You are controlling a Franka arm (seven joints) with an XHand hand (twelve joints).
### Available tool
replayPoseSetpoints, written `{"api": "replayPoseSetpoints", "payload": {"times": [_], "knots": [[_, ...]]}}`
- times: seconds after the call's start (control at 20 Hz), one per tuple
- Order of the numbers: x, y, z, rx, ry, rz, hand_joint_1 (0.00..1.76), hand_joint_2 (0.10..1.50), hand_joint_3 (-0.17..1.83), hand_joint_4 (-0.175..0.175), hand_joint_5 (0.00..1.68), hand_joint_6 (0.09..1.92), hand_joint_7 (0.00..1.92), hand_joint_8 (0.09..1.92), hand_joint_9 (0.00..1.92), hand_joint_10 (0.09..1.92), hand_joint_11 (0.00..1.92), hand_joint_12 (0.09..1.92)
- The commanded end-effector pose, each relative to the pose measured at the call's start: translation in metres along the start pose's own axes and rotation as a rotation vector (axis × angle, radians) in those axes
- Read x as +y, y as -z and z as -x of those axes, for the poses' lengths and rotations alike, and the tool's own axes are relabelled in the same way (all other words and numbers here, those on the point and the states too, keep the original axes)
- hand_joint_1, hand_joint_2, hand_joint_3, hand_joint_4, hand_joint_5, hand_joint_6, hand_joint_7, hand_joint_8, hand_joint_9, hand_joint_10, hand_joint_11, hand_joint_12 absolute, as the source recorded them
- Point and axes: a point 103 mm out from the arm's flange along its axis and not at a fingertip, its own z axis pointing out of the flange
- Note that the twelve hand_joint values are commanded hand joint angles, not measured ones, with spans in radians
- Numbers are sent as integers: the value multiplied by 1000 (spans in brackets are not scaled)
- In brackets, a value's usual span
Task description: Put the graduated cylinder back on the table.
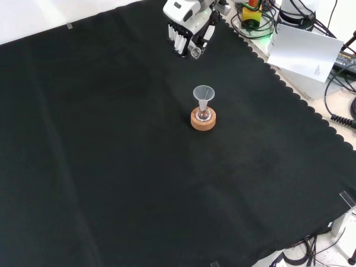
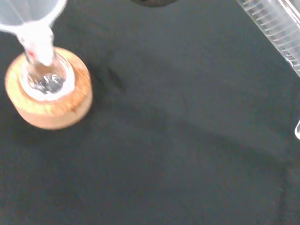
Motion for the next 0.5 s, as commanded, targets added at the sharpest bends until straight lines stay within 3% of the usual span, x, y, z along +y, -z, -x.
{"api": "replayPoseSetpoints", "payload": {"times": [0.05,0.5], "knots": [[17,-14,2,255,41,157,1264,1097,2,-175,1005,966,1030,950,1434,87,1249,732],[76,-18,43,480,79,286,1263,1099,2,-175,1001,972,1027,956,1437,87,1251,735]]}}
